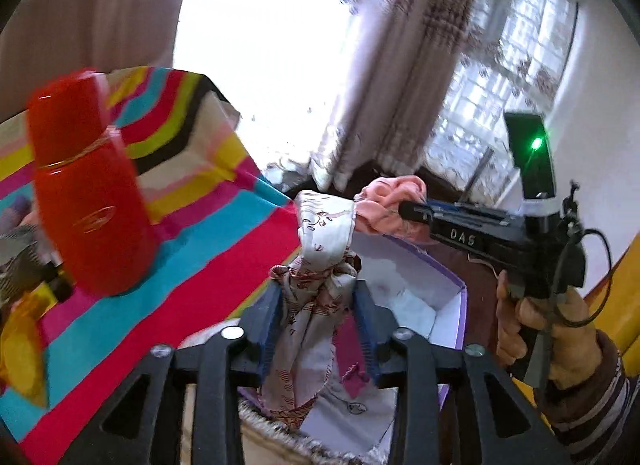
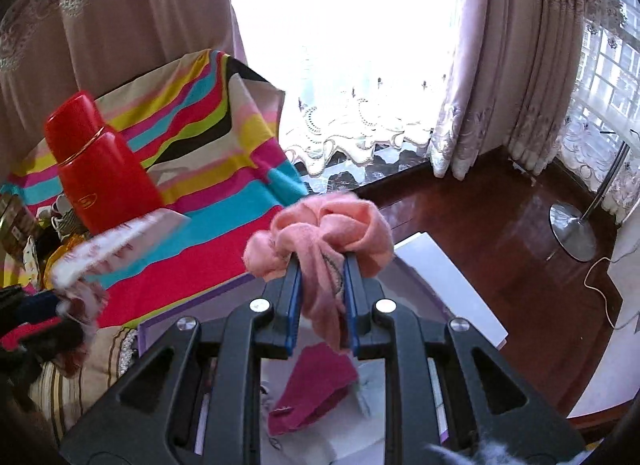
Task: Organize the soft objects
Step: 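Carry both items to the white box and open both tools inside it, then move both open tools back over the pile of soft items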
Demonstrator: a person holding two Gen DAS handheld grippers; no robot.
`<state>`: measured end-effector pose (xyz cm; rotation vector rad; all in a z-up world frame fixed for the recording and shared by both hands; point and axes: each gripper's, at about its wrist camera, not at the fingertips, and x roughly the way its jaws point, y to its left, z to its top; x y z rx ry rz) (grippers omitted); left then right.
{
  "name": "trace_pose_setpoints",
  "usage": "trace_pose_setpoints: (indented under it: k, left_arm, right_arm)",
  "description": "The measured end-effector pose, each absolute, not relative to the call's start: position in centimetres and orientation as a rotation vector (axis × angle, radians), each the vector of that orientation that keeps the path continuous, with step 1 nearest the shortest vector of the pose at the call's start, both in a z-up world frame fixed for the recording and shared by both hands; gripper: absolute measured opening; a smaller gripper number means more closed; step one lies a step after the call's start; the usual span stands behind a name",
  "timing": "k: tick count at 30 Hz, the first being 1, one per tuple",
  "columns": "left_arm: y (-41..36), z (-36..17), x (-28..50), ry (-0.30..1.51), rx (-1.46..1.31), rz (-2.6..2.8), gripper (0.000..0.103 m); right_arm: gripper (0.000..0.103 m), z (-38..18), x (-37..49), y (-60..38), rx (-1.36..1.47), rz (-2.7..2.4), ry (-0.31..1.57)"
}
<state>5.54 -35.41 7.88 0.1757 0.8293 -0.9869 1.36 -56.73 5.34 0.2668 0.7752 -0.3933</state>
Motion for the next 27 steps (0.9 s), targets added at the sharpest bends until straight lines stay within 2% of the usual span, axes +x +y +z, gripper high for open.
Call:
trace_pose_setpoints:
  k: [2, 4, 6, 7, 13, 15, 17, 27]
  left_arm:
    - [-36.7, 7.3, 5.9, 0.842, 0.194, -0.982, 0.057]
    - [-36.8, 7.2, 6.2, 0.845, 0.185, -0.975, 0.065]
    - [-36.5, 7.1, 6.4, 0.847, 0.174, -0.969, 0.069]
    - [-36.2, 7.1, 6.5, 0.847, 0.171, -0.955, 0.069]
    - [-33.6, 7.3, 6.5, 0.79, 0.126, -0.908, 0.069]
    - [-32.6, 7.8, 6.0, 0.741, 0.139, -0.895, 0.069]
    - [-31.6, 8.3, 6.0, 0.708, 0.146, -0.884, 0.069]
    - [-22.2, 8.0, 8.0, 0.725, 0.015, -0.691, 0.069]
  right_arm:
    - [0.029, 5.3, 1.3, -57.1, 0.27, -0.397, 0.78]
    - [0.043, 5.3, 1.4, -57.4, 0.27, -0.404, 0.777]
    - [0.071, 5.5, 1.2, -57.3, 0.267, -0.403, 0.765]
    - [0.075, 5.6, 1.1, -57.3, 0.268, -0.4, 0.755]
    - [0.08, 6.1, 1.6, -55.7, 0.253, -0.367, 0.735]
    - [0.088, 6.5, 1.8, -54.5, 0.216, -0.368, 0.727]
    - [0.091, 6.7, 2.0, -53.2, 0.175, -0.376, 0.724]
    - [0.091, 7.5, 4.3, -46.0, 0.119, -0.267, 0.692]
